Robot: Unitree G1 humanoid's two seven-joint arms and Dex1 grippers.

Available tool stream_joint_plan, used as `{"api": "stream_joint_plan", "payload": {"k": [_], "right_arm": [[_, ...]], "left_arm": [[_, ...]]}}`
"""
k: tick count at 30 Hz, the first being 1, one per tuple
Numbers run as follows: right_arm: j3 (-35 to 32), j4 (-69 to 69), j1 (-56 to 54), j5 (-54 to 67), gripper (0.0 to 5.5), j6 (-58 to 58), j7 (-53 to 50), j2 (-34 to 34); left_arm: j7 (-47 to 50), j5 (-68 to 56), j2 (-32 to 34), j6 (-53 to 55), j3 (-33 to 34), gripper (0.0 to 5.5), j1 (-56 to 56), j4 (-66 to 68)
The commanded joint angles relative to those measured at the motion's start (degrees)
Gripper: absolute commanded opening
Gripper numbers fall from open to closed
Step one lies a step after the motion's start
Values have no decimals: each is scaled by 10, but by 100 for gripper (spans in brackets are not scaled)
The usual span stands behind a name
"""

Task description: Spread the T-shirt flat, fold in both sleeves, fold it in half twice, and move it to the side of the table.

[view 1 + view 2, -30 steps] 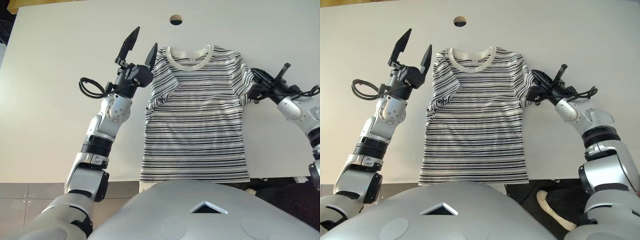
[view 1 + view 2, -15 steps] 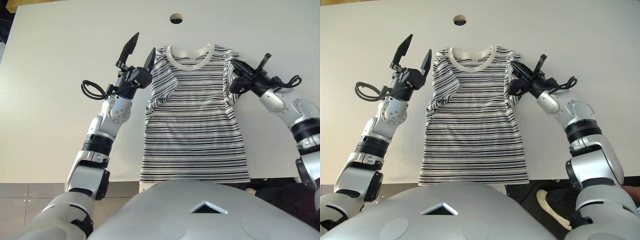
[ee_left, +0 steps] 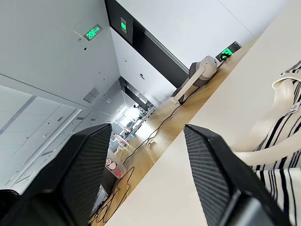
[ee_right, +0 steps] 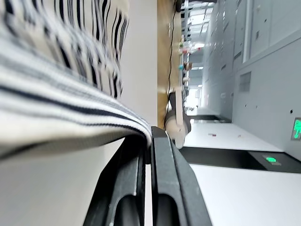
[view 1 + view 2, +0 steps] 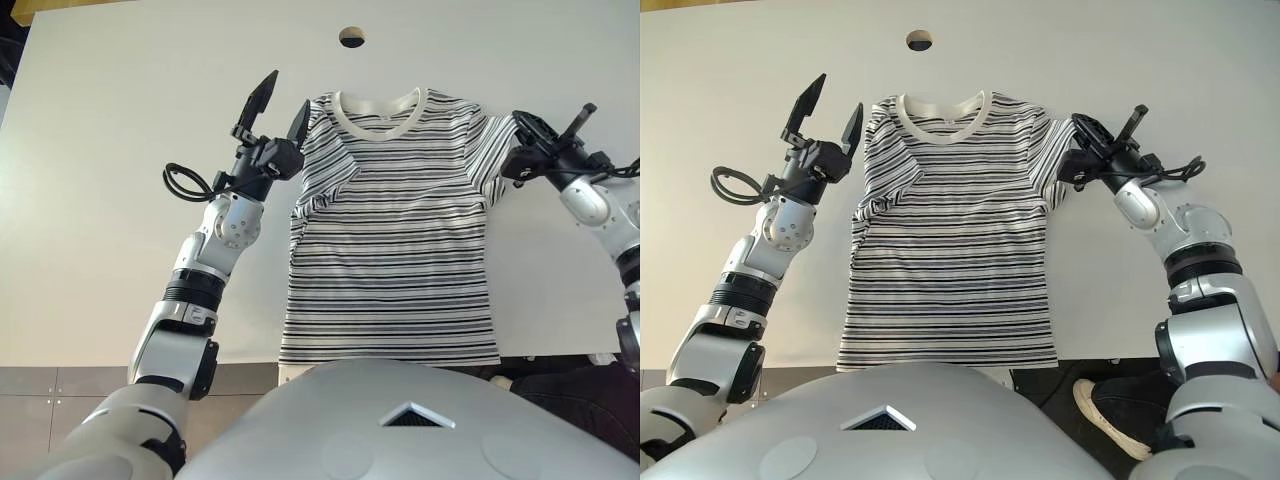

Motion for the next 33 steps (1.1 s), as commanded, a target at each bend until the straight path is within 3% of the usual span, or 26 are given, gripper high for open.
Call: {"api": "stream_joint_plan", "payload": {"k": [1, 9, 15, 23, 26, 30, 33], "right_arm": [[-14, -32, 1, 13, 11, -6, 2, 8], [8, -157, 37, 13, 11, -16, 67, 47], [31, -135, 21, -21, 11, -2, 87, 71], [-17, -169, 42, 20, 157, -3, 78, 58], [-60, -245, 106, 86, 201, -17, 111, 20], [-96, -318, 275, 176, 274, -20, 209, -78], [-123, -412, 419, 180, 274, 8, 263, -145]], "left_arm": [[-4, 5, 11, -2, 1, 288, 5, -4], [-3, 4, 9, 0, -1, 288, 12, -7], [-5, 6, 3, 0, -8, 288, 9, -2], [-11, 6, 28, -3, -2, 288, 16, -12], [-46, 5, 83, -14, 7, 288, 43, -54], [-129, 14, 218, -46, 14, 288, 146, -109], [-205, -2, 312, -78, 9, 288, 236, -148]]}}
